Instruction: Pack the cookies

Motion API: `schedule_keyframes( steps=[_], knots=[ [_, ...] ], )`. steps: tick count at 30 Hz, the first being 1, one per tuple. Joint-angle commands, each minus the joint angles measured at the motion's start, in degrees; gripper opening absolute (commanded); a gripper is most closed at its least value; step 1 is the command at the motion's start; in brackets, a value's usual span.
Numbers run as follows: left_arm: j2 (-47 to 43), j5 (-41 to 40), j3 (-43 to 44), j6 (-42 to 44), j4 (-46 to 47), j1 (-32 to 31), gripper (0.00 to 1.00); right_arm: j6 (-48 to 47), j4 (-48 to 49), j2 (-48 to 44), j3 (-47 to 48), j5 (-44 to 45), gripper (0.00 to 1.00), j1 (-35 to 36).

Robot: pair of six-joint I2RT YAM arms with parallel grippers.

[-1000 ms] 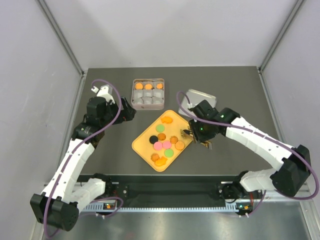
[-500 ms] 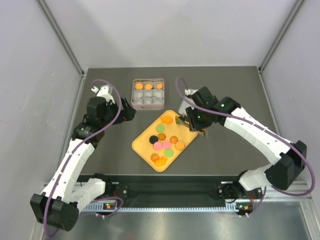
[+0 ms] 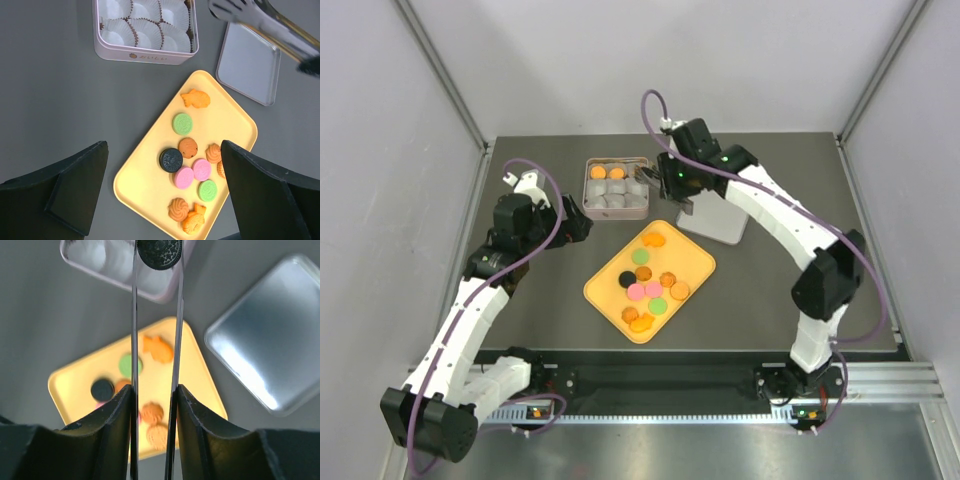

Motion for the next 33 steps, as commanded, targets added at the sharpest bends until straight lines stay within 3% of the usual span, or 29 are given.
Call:
schedule_keyframes(
  steps=[1,6,13,33],
  knots=[
    [-0.97,-0.04,-0.35,-0.17,2.34,0.38,0.99,-1.18,5.74,4.3,8.1,-0.97,0.36,-0.37],
    [-1.06,-0.13,-0.35,-0.08,2.42,0.38,0.99,-1.18,6.09,11.77,13.47,-0.44,0.36,-0.37],
    [-0.97,0.04,-0.35,-0.08,2.34,0.38,0.99,-0.74,9.95,16.08,12.95,0.7,0.35,-0.28],
    [-0.88,0.04,-0.35,-0.08,2.34,0.47,0.99,-1.62,12.33,16.71,8.21,6.41,0.35,2.27]
  ],
)
